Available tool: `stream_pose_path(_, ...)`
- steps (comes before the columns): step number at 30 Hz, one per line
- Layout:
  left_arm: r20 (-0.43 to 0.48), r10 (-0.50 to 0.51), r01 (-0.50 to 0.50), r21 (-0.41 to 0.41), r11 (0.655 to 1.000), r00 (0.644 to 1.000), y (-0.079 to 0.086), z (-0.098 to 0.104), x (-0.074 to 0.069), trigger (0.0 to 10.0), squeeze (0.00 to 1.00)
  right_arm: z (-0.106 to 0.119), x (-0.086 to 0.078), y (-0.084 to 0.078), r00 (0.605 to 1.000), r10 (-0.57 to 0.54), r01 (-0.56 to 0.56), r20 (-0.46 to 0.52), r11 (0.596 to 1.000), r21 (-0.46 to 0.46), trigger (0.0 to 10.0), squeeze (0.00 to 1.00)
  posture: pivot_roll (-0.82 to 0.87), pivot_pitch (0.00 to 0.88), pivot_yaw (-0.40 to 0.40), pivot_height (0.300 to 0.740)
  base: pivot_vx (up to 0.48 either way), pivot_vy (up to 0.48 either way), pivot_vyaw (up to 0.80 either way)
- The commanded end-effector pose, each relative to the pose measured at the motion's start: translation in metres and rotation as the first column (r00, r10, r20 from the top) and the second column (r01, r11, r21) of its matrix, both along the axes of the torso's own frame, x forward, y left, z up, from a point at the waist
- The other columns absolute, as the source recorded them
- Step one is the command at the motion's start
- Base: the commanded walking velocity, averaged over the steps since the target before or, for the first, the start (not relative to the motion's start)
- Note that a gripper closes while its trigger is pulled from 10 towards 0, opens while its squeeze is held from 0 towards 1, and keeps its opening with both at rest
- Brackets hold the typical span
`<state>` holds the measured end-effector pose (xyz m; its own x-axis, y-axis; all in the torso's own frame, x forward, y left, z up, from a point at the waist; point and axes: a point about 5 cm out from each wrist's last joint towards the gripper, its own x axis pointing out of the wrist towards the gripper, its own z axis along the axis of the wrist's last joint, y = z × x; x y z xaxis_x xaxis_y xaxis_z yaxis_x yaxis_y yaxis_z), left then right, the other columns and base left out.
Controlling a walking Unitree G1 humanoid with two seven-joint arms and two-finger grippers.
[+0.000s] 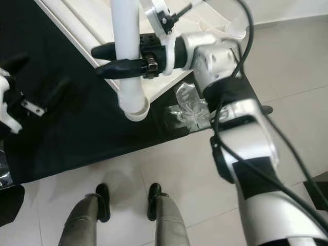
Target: Building children table
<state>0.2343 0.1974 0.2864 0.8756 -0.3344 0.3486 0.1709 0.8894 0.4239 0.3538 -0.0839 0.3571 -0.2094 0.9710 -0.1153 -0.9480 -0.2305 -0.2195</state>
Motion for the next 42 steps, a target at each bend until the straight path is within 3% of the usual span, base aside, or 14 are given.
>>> stream_pose_path(1, -0.039, -0.035, 0.035, -0.004, 0.999, 0.999, -0.008, -0.009, -0.008, 10.0, 0.00, 0.001, 0.000, 0.003, 1.000, 0.010, -0.011, -0.004, 0.999, -0.043, 10.0, 0.00, 0.07, 0.501, -0.119, 0.740, 0.000, 0.000, 0.00)
stream_pose_path(8, -0.067, -0.042, 0.042, -0.006, 0.999, 0.997, -0.014, -0.016, -0.014, 10.0, 0.00, 0.006, -0.002, 0.005, 1.000, 0.020, -0.020, -0.007, 0.998, -0.051, 10.0, 0.00, 0.07, 0.518, -0.135, 0.740, 0.000, 0.000, 0.00)
stream_pose_path(13, -0.072, -0.037, 0.036, -0.009, 0.999, 0.997, -0.014, -0.016, -0.016, 10.0, 0.00, 0.003, -0.002, 0.017, 0.998, 0.043, -0.040, 0.043, 0.997, -0.065, 10.0, 0.00, 0.08, 0.533, -0.140, 0.740, 0.000, 0.000, 0.00)
stream_pose_path(19, -0.067, -0.014, 0.014, -0.005, 1.000, 0.998, -0.010, -0.014, -0.019, 10.0, 0.00, -0.009, 0.000, 0.032, 0.965, 0.088, -0.031, 0.248, 0.974, -0.223, 10.0, 0.00, 0.08, 0.535, -0.143, 0.740, 0.000, 0.000, 0.00)
stream_pose_path(28, -0.062, -0.010, 0.009, -0.008, 1.000, 0.998, -0.012, -0.014, -0.020, 10.0, 0.00, -0.006, -0.004, 0.037, 0.944, 0.132, -0.038, 0.303, 0.954, -0.297, 10.0, 0.00, 0.07, 0.528, -0.153, 0.740, 0.000, 0.000, 0.00)
stream_pose_path(36, -0.059, -0.003, 0.003, -0.009, 1.000, 0.998, -0.012, -0.013, -0.020, 10.0, 0.00, -0.014, -0.003, 0.033, 0.951, 0.127, -0.055, 0.281, 0.967, -0.248, 10.0, 0.00, 0.07, 0.526, -0.154, 0.740, 0.000, 0.000, 0.00)
stream_pose_path(42, -0.057, 0.000, -0.001, -0.007, 1.000, 0.998, -0.011, -0.012, -0.019, 10.0, 0.00, -0.016, -0.002, 0.025, 0.970, 0.096, -0.077, 0.223, 0.993, -0.092, 10.0, 0.00, 0.07, 0.524, -0.152, 0.740, 0.000, 0.000, 0.00)
